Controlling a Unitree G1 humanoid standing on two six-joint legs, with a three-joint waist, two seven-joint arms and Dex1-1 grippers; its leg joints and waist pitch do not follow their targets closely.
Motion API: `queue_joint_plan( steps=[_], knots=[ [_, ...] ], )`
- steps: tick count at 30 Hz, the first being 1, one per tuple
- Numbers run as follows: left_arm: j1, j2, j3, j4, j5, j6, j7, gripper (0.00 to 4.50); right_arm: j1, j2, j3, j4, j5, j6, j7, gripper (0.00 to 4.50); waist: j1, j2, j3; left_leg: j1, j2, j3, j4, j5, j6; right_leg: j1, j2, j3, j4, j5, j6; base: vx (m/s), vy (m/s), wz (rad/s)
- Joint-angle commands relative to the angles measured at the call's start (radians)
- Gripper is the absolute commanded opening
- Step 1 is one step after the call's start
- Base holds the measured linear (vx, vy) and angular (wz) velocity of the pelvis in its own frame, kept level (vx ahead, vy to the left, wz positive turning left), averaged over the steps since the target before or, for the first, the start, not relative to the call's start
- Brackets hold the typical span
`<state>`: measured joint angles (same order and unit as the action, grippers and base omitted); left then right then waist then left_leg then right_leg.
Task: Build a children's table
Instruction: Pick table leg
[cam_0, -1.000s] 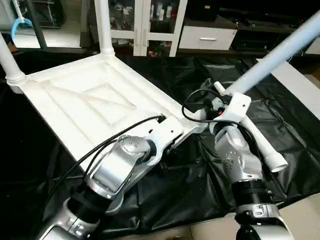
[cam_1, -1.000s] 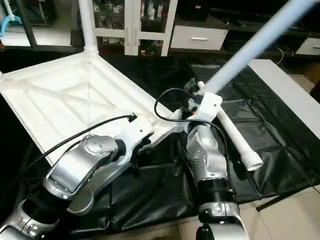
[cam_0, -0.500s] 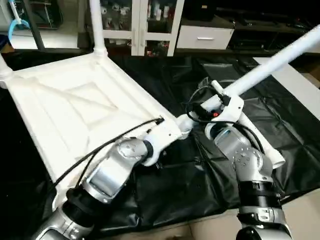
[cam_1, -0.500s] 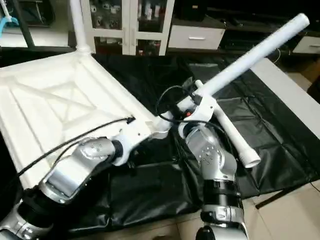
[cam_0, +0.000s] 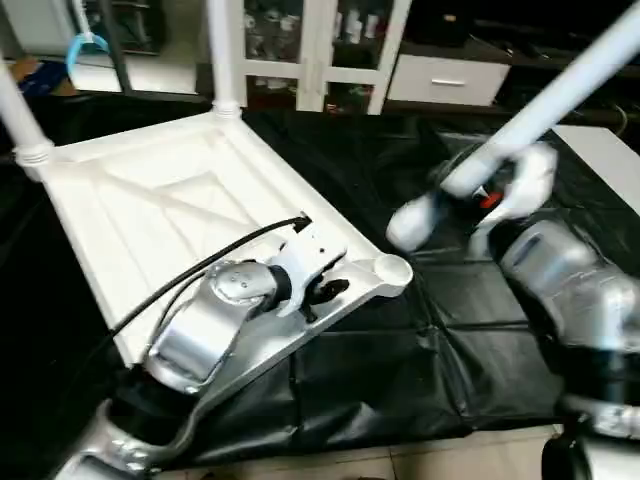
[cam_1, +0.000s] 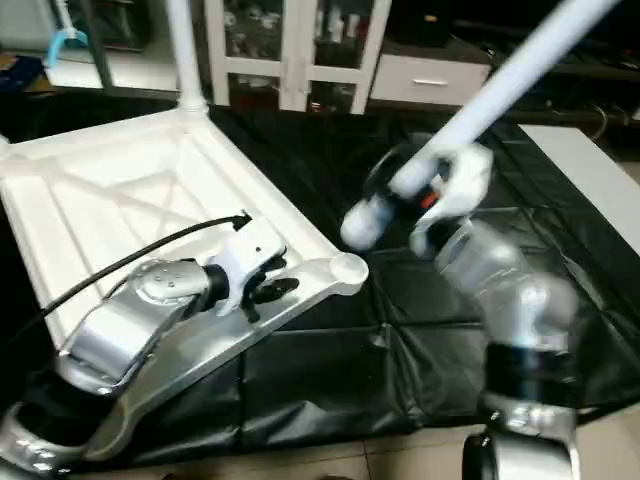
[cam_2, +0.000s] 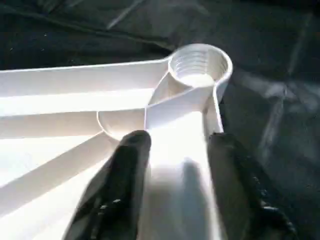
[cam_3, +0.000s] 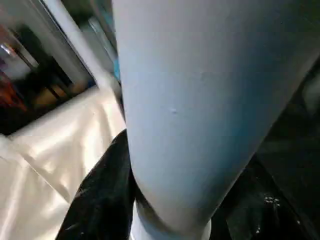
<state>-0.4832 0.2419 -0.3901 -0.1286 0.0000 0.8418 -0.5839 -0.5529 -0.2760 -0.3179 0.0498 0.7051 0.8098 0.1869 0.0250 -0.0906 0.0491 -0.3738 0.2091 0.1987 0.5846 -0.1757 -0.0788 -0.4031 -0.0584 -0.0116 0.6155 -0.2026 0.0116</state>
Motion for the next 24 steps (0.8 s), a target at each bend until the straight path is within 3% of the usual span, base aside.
queue_joint_plan(
  steps=[1,3,5,7,8,11,12,16,19,20,24],
  knots=[
    [-0.020,-0.030,-0.021,0.003,-0.005,0.018,0.023,2.35,-0.006,-0.021,-0.040,-0.012,0.001,-0.038,0.018,1.83,0.001,0.010,-0.062,0.021,0.018,-0.002,-0.051,-0.089,-0.015,0.044,-0.041,0.029,-0.056,0.013,-0.162,0.000,0.000,0.00],
    [-0.019,-0.033,-0.032,-0.004,-0.007,0.029,0.017,2.47,-0.003,-0.030,-0.041,-0.014,-0.005,-0.045,0.024,1.83,0.005,0.005,-0.063,0.018,0.015,-0.003,-0.051,-0.101,-0.016,0.046,-0.042,0.028,-0.058,-0.014,-0.155,0.000,0.000,0.00],
    [-0.007,-0.029,-0.064,-0.027,-0.005,0.065,0.007,2.48,0.031,-0.087,0.007,-0.019,-0.083,-0.109,0.060,1.83,0.008,0.004,-0.064,0.017,0.015,-0.004,-0.049,-0.104,-0.016,0.045,-0.043,0.027,-0.060,-0.042,-0.143,0.000,0.000,0.00],
    [-0.001,-0.026,-0.074,-0.036,-0.005,0.076,0.003,2.52,0.047,-0.111,0.035,-0.020,-0.118,-0.134,0.077,1.83,0.009,0.003,-0.062,0.017,0.013,-0.002,-0.048,-0.105,-0.015,0.043,-0.041,0.028,-0.063,-0.058,-0.137,0.000,0.000,0.00],
    [0.012,-0.020,-0.088,-0.035,0.005,0.082,0.007,2.83,0.074,-0.134,0.063,-0.013,-0.156,-0.151,0.087,1.83,0.009,-0.005,-0.063,0.016,0.014,-0.003,-0.047,-0.104,-0.015,0.044,-0.043,0.027,-0.065,-0.072,-0.133,0.000,0.000,0.00],
    [0.023,-0.017,-0.105,-0.001,0.035,0.065,0.029,2.86,0.108,-0.163,0.103,-0.003,-0.213,-0.179,0.105,1.83,0.004,-0.004,-0.064,0.010,0.013,-0.006,-0.046,-0.101,-0.005,0.046,-0.043,0.026,-0.064,-0.087,-0.128,0.000,0.000,0.00],
    [0.024,-0.012,-0.114,0.020,0.048,0.051,0.032,2.86,0.118,-0.165,0.111,-0.004,-0.220,-0.186,0.113,1.83,0.004,-0.009,-0.065,0.009,0.013,-0.006,-0.045,-0.101,-0.002,0.046,-0.043,0.026,-0.066,-0.091,-0.127,0.000,0.000,0.00],
    [0.025,-0.005,-0.123,0.085,0.065,0.014,0.041,2.86,0.143,-0.155,0.114,-0.008,-0.220,-0.194,0.123,1.83,0.001,-0.005,-0.064,0.012,0.013,-0.006,-0.043,-0.112,0.014,0.041,-0.043,0.026,-0.069,-0.109,-0.122,0.000,0.000,0.00],
    [0.026,0.010,-0.132,0.107,0.058,0.005,0.033,2.86,0.172,-0.156,0.129,0.001,-0.242,-0.236,0.138,1.83,0.004,-0.004,-0.064,0.012,0.015,-0.007,-0.044,-0.110,0.012,0.040,-0.043,0.025,-0.066,-0.090,-0.137,0.000,0.000,0.00],
    [0.026,0.016,-0.132,0.115,0.062,-0.002,0.036,2.56,0.179,-0.154,0.130,-0.001,-0.246,-0.243,0.140,1.83,0.006,0.004,-0.065,0.013,0.015,-0.008,-0.043,-0.105,0.012,0.040,-0.044,0.025,-0.063,-0.075,-0.143,0.000,0.000,0.00],
    [0.023,0.035,-0.131,0.142,0.075,-0.034,0.031,2.29,0.191,-0.139,0.125,-0.007,-0.252,-0.261,0.141,1.83,0.004,0.000,-0.064,0.013,0.015,-0.007,-0.043,-0.114,0.017,0.040,-0.043,0.025,-0.064,-0.075,-0.150,0.000,0.000,0.00]
  ],
)
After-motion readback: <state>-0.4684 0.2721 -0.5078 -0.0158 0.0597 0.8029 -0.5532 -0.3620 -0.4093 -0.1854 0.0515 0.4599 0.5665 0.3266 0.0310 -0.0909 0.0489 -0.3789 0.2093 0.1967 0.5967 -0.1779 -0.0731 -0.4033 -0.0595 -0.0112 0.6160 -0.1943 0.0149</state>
